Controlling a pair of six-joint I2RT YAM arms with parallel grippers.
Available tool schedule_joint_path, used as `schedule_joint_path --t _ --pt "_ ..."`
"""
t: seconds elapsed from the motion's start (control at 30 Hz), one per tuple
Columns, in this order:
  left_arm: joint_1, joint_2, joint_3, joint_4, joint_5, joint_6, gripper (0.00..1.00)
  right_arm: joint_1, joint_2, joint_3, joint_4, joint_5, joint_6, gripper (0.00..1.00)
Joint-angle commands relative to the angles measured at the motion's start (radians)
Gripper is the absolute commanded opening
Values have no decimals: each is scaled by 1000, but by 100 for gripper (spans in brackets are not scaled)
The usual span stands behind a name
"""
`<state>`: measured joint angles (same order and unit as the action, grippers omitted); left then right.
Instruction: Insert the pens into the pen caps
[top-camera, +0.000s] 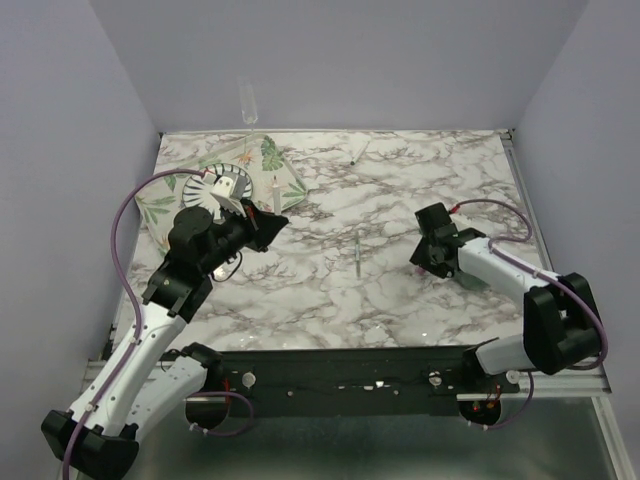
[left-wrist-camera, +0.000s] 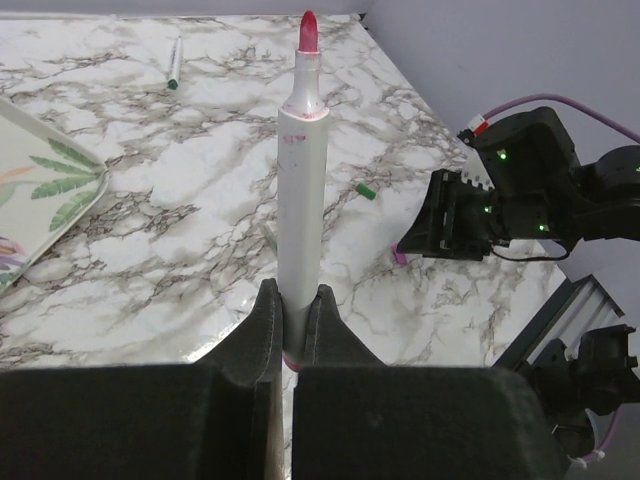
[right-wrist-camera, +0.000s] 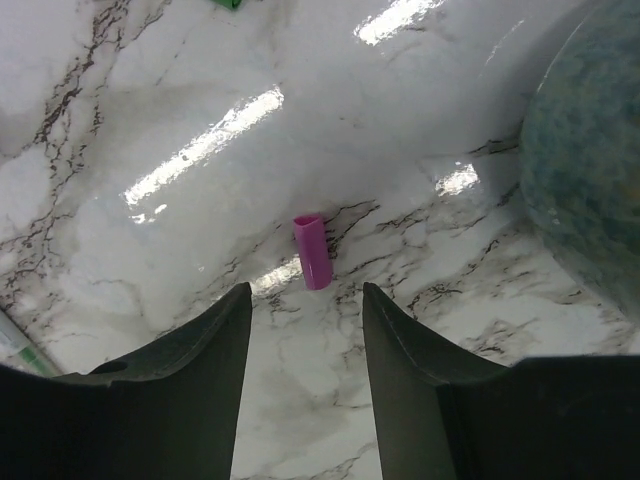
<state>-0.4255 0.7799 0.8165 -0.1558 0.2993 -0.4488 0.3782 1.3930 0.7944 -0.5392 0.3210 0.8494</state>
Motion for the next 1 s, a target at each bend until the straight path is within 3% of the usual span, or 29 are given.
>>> schedule_joint_path --t 0.0,0.57,0.97 --pt "2 -2 -5 -2 -2 18 0 -2 63 37 34 -22 -24 55" --pt "2 2 -8 2 17 27 0 -4 233 98 143 -45 -210 53" --pt "2 7 -8 5 26 30 0 -1 222 69 284 -243 -368 53"
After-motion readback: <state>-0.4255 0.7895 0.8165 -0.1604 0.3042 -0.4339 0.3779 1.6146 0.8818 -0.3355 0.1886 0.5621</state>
